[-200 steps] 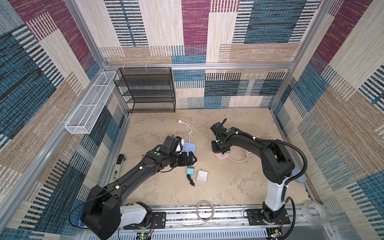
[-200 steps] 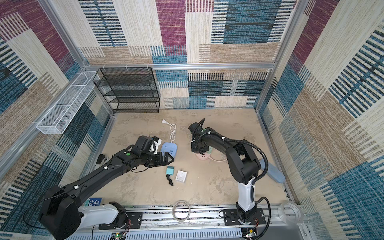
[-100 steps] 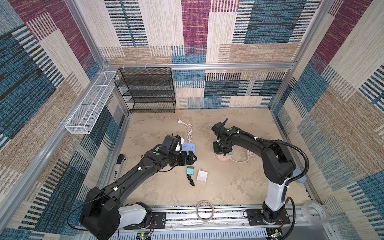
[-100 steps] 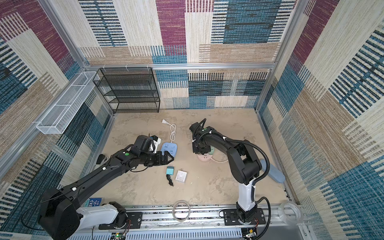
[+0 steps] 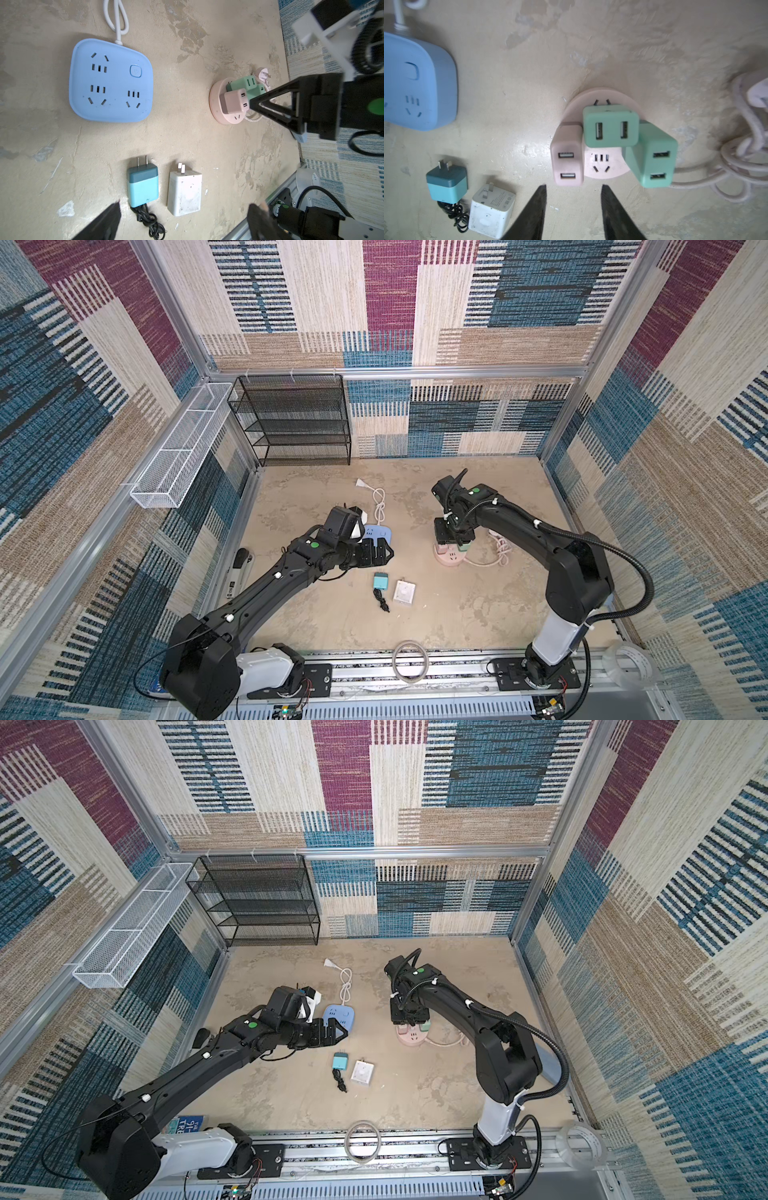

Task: Insert plugs into power strip
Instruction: Insert the plug into the socket, then press the plug into the socket.

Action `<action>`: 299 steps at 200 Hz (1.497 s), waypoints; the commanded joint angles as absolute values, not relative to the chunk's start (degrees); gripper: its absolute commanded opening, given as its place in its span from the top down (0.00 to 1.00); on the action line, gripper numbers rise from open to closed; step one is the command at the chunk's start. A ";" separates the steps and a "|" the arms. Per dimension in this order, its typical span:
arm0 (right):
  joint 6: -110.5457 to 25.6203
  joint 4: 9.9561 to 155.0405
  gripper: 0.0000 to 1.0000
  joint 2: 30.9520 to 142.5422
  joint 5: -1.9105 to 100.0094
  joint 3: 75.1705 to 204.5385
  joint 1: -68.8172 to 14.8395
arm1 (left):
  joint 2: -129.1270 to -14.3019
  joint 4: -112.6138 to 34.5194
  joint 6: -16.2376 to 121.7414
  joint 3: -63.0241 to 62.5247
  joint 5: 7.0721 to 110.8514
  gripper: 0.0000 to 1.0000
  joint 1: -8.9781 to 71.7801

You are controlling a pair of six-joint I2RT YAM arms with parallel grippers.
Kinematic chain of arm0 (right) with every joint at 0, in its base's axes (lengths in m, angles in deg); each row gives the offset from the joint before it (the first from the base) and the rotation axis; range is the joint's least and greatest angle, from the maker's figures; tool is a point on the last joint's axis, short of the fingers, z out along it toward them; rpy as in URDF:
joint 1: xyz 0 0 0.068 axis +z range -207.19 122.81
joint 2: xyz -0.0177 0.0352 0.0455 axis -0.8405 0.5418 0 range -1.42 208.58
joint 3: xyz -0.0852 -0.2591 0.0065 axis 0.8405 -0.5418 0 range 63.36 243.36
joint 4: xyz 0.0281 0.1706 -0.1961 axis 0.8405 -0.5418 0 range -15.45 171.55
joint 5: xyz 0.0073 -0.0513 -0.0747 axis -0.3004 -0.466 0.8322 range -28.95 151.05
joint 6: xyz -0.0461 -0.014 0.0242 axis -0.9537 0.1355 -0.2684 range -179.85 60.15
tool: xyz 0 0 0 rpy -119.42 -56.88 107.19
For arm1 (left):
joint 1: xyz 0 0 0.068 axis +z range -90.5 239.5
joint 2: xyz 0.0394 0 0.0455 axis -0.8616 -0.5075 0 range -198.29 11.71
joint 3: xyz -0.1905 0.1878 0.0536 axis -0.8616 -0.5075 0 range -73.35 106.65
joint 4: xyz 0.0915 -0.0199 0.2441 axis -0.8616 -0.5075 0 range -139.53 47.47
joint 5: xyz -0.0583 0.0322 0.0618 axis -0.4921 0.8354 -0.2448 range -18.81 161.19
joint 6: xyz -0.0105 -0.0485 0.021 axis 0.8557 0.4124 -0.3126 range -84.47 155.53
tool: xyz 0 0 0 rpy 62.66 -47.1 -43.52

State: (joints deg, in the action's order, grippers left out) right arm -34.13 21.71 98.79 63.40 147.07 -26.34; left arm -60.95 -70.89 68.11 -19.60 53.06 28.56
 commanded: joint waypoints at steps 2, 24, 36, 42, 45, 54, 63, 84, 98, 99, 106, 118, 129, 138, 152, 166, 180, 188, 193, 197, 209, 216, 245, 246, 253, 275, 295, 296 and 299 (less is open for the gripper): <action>-33.47 19.32 0.65 96.90 67.00 147.29 -27.07 | -61.64 -70.93 66.26 -18.75 54.14 0.00 28.59; -33.66 19.52 0.87 96.71 68.97 146.11 -28.01 | -63.34 -70.45 66.21 -17.65 53.50 0.00 28.56; -33.52 19.41 0.94 96.74 70.57 145.49 -28.72 | -64.19 -70.56 66.14 -16.77 52.94 0.01 28.56; -33.56 19.50 0.94 96.63 71.14 145.21 -29.15 | -64.48 -70.64 66.12 -16.47 52.68 0.01 28.56; -33.52 19.58 0.94 96.59 71.28 145.14 -29.34 | -64.56 -70.65 66.12 -16.33 52.65 0.01 28.63; -33.80 20.00 0.94 96.26 71.42 144.74 -29.91 | -64.70 -70.57 66.12 -16.14 52.50 0.01 28.56; -34.05 20.45 0.93 95.90 71.42 144.36 -30.52 | -64.65 -70.57 66.03 -16.08 52.60 0.01 28.56; -35.37 22.61 0.92 95.66 70.16 142.57 -32.23 | -65.03 -70.72 65.80 -15.96 52.65 0.01 28.56; -35.97 24.11 0.92 95.96 69.44 141.36 -33.35 | -65.41 -70.57 65.84 -16.05 52.56 0.01 28.56; -36.04 24.18 0.92 96.01 69.29 141.26 -33.40 | -65.43 -70.53 65.85 -16.05 52.51 0.01 28.56; -36.43 25.26 0.92 96.10 68.30 140.62 -33.96 | -65.63 -70.44 65.87 -16.18 52.47 0.01 28.56; -36.81 27.13 0.92 96.26 66.62 139.64 -34.59 | -65.90 -70.33 66.10 -16.21 52.25 0.01 28.56; -36.98 27.64 0.92 96.62 66.06 139.41 -34.76 | -66.02 -70.29 66.12 -16.25 52.05 0.01 28.62; -37.07 27.83 0.92 96.92 66.02 139.45 -34.78 | -66.11 -70.35 66.12 -16.25 51.97 0.01 28.56; -37.21 28.35 0.92 97.09 66.05 139.30 -34.84 | -65.98 -70.39 66.12 -16.27 52.03 0.01 28.56; -37.26 28.32 0.92 97.28 66.52 139.41 -34.78 | -65.90 -70.40 66.11 -16.23 52.16 0.01 28.61; -37.20 27.85 0.93 97.37 67.58 139.91 -34.86 | -65.98 -70.56 66.11 -16.04 52.21 0.01 28.58; -37.41 27.85 0.93 97.22 67.72 139.92 -34.84 | -66.07 -70.49 66.12 -15.96 52.12 0.01 28.57; -37.40 27.85 0.93 97.20 67.73 139.99 -34.86 | -66.21 -70.41 66.12 -16.04 52.12 0.01 28.56; -37.47 27.91 0.92 97.28 67.66 140.00 -34.83 | -66.20 -70.32 66.17 -16.03 52.05 0.01 28.56; -37.60 27.97 0.93 97.69 67.44 140.00 -34.82 | -66.54 -70.04 66.28 -16.14 51.89 0.01 28.57; -37.52 28.14 0.93 97.78 67.16 139.93 -34.81 | -66.76 -69.94 66.38 -16.06 51.70 0.02 28.59; -37.54 29.33 0.93 97.89 65.91 139.45 -34.84 | -67.17 -69.41 66.81 -16.31 50.98 0.02 28.56; -37.58 29.33 0.93 97.94 65.85 139.42 -34.81 | -67.15 -69.37 66.77 -16.31 50.98 0.02 28.56; -37.62 29.50 0.93 98.17 65.54 139.28 -34.80 | -67.12 -69.29 66.80 -16.40 50.98 0.02 28.58; -37.87 29.95 0.95 99.00 64.42 138.36 -34.80 | -67.38 -69.19 66.73 -16.40 50.98 0.02 28.56; -37.74 30.62 0.95 98.98 63.34 137.27 -34.70 | -67.69 -68.83 66.91 -16.59 50.84 0.02 28.56; -37.68 30.64 0.95 98.96 63.25 137.23 -34.70 | -67.72 -68.77 66.95 -16.63 50.82 0.02 28.61; -37.62 30.72 0.95 98.96 63.13 137.12 -34.70 | -67.86 -68.58 66.95 -16.66 50.70 0.02 28.57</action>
